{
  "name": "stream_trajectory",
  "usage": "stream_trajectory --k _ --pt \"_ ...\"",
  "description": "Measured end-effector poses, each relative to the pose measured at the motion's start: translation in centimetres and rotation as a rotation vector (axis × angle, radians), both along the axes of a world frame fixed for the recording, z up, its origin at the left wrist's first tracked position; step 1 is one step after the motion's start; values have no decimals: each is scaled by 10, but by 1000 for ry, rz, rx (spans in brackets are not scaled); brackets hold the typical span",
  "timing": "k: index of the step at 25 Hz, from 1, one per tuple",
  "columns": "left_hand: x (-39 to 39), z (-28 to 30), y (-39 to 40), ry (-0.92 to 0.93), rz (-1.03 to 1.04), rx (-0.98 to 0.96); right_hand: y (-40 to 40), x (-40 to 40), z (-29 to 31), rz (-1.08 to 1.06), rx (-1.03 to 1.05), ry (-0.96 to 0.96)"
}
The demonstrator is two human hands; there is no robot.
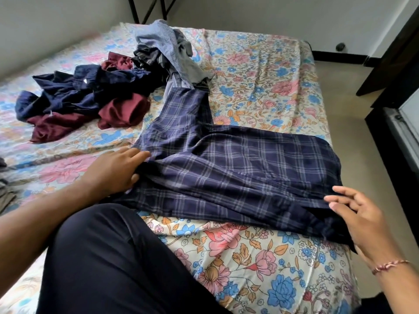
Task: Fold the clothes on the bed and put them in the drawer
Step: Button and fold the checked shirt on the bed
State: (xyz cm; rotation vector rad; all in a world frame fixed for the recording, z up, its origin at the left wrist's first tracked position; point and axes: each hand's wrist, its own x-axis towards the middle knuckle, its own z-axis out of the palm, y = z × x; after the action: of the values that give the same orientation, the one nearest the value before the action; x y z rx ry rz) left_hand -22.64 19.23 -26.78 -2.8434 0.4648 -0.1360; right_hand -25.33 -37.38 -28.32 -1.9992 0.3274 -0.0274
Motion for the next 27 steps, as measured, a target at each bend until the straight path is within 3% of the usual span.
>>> stream_trajectory --k 4,8,11,13,15,17,19,22,27 --pt "-11 6 0 -313 -76 -149 -11 16 -1 18 -132 -42" --pt "-33 29 6 -287 -294 -136 -24 41 24 47 -119 -131" --pt "-37 30 13 24 -416 -23 -30 53 21 185 -342 -78" --pt "-34 24 14 388 -245 19 -33 53 7 317 -587 27" --pt "-29 27 14 605 -99 -229 -38 55 -6 320 -755 30" --pt "-14 35 9 529 -51 -533 -36 59 -8 180 -739 -101" --pt "18 40 -3 287 -87 -592 -25 73 0 125 -753 -268" --pt "85 41 -48 122 -143 -520 6 121 11 227 -694 -308" --pt "198 18 -127 249 -157 -245 10 204 -13 117 -670 -296"
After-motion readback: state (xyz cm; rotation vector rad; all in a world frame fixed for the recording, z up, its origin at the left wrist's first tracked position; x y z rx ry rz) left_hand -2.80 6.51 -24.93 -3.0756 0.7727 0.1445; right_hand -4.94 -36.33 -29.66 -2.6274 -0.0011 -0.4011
